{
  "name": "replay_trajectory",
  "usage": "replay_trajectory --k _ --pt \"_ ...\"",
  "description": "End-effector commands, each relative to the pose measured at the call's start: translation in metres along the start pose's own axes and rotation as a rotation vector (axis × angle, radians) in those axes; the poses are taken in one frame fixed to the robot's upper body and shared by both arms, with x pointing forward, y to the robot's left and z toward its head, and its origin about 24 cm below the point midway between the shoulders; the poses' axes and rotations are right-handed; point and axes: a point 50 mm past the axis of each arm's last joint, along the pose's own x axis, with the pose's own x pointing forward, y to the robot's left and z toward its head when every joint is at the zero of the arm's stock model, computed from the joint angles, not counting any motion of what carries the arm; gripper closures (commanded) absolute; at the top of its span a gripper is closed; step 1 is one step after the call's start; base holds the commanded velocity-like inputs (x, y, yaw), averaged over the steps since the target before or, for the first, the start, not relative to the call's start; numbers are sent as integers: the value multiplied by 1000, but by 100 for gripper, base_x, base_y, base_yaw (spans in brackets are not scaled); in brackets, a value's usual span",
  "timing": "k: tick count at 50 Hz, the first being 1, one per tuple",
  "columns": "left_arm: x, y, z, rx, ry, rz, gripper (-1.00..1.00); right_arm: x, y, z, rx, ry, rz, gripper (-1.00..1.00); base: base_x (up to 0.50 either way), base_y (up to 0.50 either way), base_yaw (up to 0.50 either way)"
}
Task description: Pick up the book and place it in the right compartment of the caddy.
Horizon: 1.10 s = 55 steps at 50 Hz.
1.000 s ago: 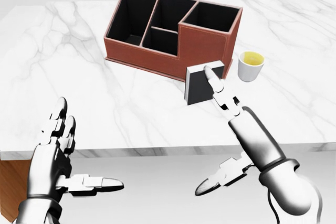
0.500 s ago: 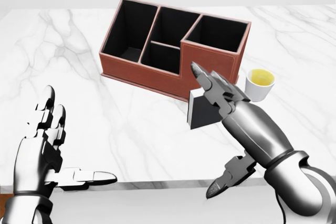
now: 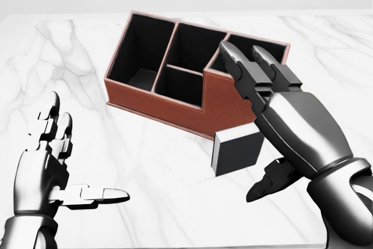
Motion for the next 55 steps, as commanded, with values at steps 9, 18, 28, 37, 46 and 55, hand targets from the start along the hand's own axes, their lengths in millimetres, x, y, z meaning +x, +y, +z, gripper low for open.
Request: replay_trajectory --k 9,18,28,37,46,55 --pt "-1 -1 0 2 2 -1 -100 -11 -17 13 -96 -2 -100 -100 25 0 0" --pt "-2 -1 0 7 2 0 -100 -14 -18 15 -101 -3 -112 -100 23 0 0" --pt "-2 0 0 9 2 4 -100 -15 -16 15 -98 1 -107 -100 22 0 0" --pt "-2 0 0 8 3 4 -100 -16 -10 14 -85 13 -86 -100 20 0 0" --pt "-2 0 -2 6 7 9 -100 -17 -9 15 -80 14 -86 -100 10 0 0" --pt "-1 1 -2 6 11 9 -100 -21 -11 26 -96 -18 -106 -100 0 0 0"
